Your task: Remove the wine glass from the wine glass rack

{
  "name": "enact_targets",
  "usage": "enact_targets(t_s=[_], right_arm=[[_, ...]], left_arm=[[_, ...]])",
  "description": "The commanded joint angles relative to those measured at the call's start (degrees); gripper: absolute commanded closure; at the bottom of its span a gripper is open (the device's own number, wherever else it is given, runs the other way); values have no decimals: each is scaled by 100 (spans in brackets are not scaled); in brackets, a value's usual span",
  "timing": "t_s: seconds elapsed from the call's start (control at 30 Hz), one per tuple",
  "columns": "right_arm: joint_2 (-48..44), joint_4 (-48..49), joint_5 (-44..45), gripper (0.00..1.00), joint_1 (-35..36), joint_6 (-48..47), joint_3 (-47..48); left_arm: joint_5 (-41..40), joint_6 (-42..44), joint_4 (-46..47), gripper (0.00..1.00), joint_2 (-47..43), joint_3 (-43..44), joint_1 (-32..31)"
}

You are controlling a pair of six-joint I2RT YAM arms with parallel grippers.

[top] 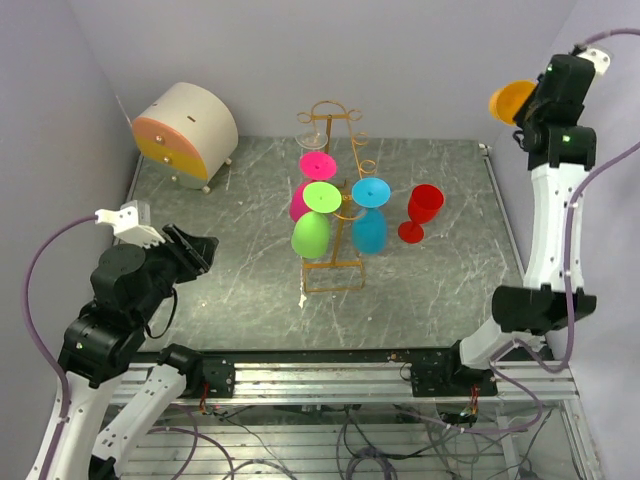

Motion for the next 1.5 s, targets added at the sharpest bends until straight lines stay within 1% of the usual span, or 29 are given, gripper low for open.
enact_targets(t_s=[0.0,0.17,0.33,0.43,0.67,0.93,1.03,1.1,1.13,1.33,1.47], right_arm=[[402,-365,-1552,100,-911,756,-377],[530,-191,-1936,100,-1101,869,-1412],[429,18,-2044,100,-1164,916,-2489],[373,115,-2092,100,-1197,927,-2757],[437,20,-2064,100,-1197,794,-3100],[495,-96,-2114,100,-1197,709,-3460],[452,-169,-2010,100,-1197,708,-3493],[433,-152,-2016,99,-1197,668,-3528],[463,-202,-2021,97,-1197,657,-3514],[589,-235,-2138,97,-1176,626,-3505],[705,-249,-2089,95,-1035,581,-3464]], left_arm=[[-383,340,-99,45,0,-163,-21],[-382,373,-23,46,-51,-374,-21],[-400,348,72,46,-121,-616,-21],[-379,339,91,46,-140,-744,-21],[-346,252,230,46,-293,-1084,-21],[-404,372,249,47,-241,-1047,-21],[-421,359,259,47,-226,-1067,-21],[-419,356,251,47,-251,-1077,-21],[-422,362,250,47,-263,-1088,-21],[-415,365,242,47,-254,-1084,-20],[-387,374,267,47,-258,-1094,-21]])
